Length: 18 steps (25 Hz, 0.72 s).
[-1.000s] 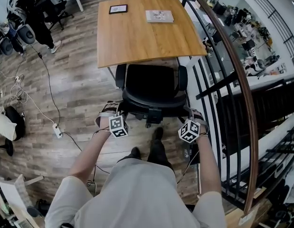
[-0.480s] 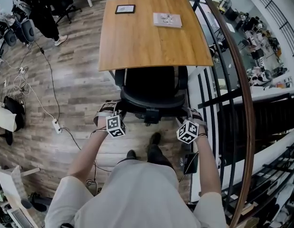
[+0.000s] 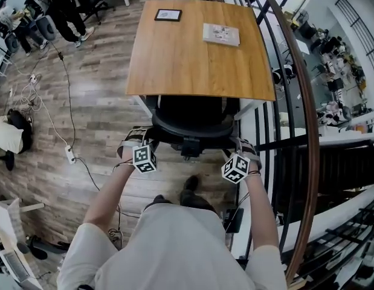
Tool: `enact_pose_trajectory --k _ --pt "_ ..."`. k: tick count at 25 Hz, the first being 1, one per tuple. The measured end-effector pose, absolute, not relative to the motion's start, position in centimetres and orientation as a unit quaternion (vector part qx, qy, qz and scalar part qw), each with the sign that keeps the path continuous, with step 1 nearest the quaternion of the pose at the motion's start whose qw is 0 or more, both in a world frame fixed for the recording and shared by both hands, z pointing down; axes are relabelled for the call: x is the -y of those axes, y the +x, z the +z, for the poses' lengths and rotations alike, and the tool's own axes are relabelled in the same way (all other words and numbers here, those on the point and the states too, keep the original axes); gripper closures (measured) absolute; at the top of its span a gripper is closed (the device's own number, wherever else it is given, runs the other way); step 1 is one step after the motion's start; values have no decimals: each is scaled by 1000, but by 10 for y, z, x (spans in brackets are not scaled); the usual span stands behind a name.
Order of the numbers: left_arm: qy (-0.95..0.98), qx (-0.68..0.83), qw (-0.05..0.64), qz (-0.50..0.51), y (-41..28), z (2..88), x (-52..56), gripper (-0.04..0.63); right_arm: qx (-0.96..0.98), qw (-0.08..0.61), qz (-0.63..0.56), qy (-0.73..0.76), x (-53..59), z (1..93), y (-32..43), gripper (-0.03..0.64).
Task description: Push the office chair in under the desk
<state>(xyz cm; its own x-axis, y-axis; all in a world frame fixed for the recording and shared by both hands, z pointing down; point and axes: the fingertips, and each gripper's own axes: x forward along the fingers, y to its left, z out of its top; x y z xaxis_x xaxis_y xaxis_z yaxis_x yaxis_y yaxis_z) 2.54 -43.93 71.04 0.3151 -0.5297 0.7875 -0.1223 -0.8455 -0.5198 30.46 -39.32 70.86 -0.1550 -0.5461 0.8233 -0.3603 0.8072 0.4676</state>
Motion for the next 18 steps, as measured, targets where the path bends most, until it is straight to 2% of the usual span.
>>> enact_pose_trajectory --k 18 --pt "-771 -256 157 -562 45 715 516 383 767 569 -121 269 497 709 329 397"
